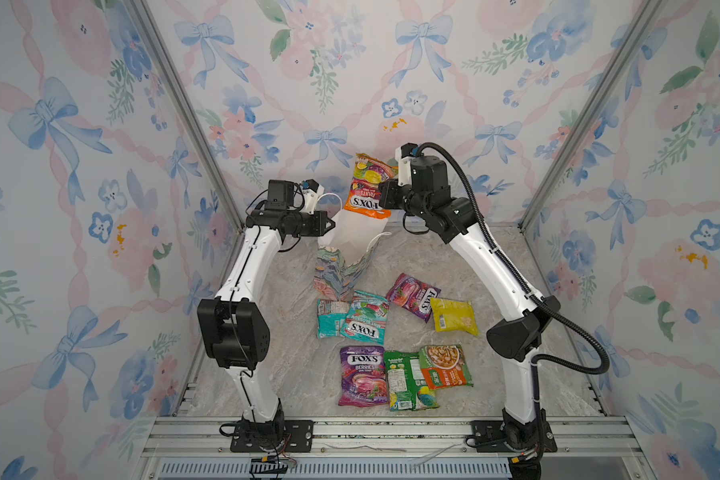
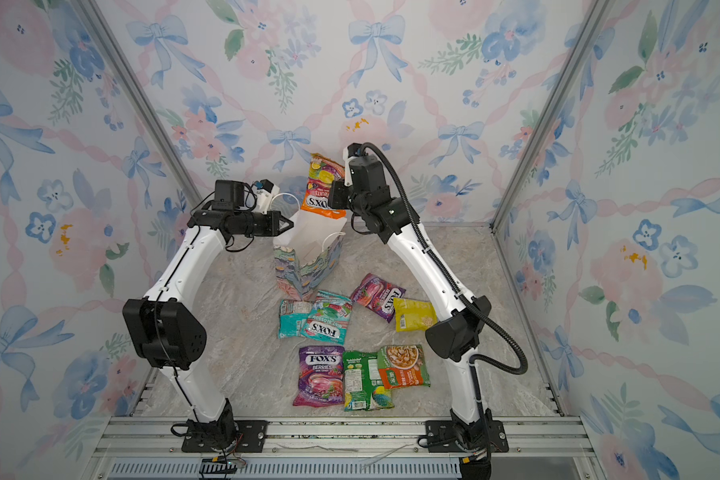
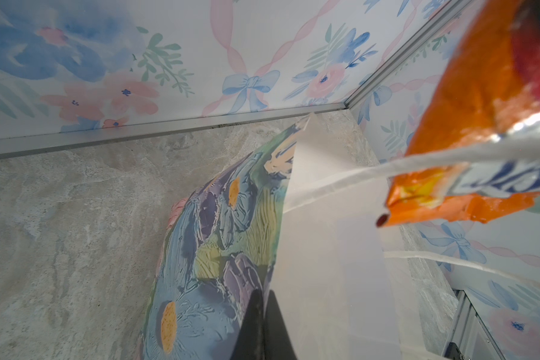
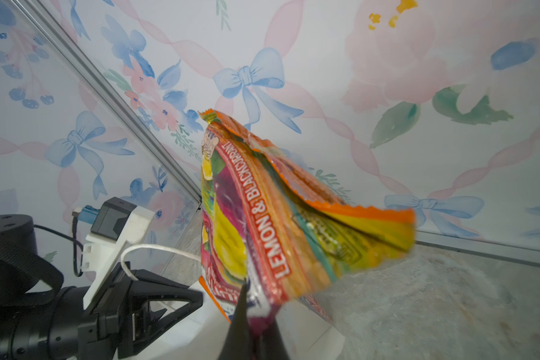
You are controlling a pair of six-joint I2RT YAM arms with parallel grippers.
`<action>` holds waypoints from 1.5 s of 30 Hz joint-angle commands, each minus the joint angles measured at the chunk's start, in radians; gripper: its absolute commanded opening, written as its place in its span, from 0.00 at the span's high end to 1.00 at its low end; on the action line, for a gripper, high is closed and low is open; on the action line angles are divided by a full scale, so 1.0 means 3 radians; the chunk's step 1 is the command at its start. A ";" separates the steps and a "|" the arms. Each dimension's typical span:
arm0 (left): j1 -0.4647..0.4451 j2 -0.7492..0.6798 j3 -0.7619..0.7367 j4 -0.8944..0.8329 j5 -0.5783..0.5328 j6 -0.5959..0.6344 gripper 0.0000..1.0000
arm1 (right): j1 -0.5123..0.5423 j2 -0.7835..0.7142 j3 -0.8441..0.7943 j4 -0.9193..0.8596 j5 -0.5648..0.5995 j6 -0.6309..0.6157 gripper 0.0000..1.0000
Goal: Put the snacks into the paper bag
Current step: 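Lower the orange packet into the bag and open the right gripper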
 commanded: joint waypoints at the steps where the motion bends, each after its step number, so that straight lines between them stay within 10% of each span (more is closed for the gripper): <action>1: -0.0008 0.0058 0.0027 0.0007 0.0036 -0.0039 1.00 | 0.0089 -0.0015 0.0086 0.0035 0.0004 0.0068 1.00; 45: 0.0099 0.0032 0.0002 0.0007 0.0047 -0.0059 1.00 | 0.0228 -0.0543 -0.1719 0.0986 -0.0528 0.1333 1.00</action>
